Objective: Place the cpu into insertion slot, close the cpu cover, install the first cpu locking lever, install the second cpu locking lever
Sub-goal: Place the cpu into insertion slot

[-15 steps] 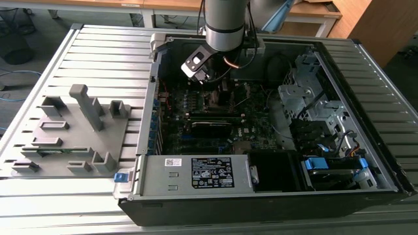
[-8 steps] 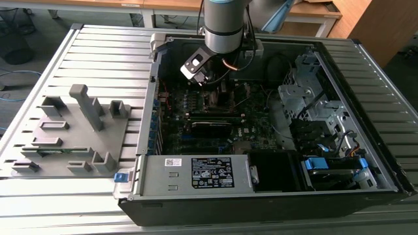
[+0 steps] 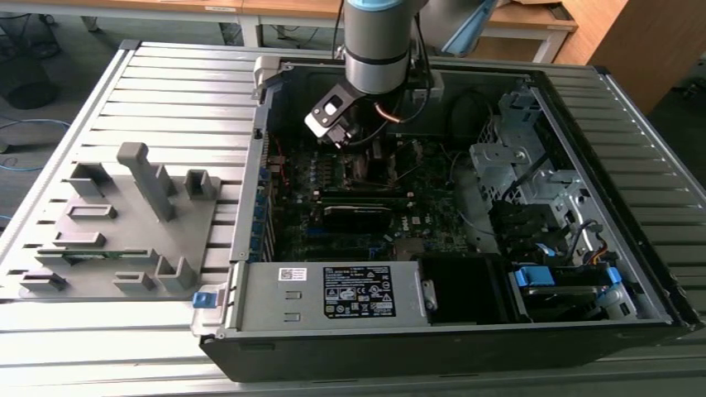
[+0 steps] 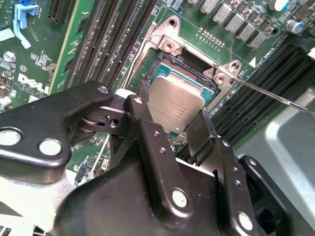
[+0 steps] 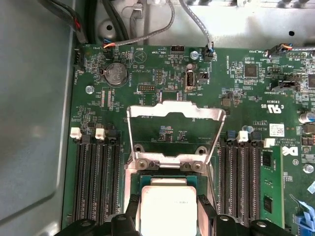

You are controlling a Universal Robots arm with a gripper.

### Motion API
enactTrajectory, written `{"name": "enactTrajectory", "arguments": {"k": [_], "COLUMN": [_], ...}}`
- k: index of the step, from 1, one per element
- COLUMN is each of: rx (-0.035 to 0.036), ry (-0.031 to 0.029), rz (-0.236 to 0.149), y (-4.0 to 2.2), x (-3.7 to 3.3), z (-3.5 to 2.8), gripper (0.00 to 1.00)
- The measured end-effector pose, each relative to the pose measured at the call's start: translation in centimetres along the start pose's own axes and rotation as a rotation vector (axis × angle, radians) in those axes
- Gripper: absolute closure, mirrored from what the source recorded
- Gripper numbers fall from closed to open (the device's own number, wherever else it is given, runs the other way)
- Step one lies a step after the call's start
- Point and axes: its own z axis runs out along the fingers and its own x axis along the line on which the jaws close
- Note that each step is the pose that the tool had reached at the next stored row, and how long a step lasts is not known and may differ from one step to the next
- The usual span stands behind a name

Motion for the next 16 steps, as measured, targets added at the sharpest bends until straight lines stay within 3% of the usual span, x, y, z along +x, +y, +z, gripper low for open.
{"name": "enactTrajectory", "arguments": {"k": [16], "rx": [0.0001], "ry": [-0.0002], "rz": [0.000], "y": [-0.28], "x": [-0.01], "z": [0.59], "gripper": [0.46]}}
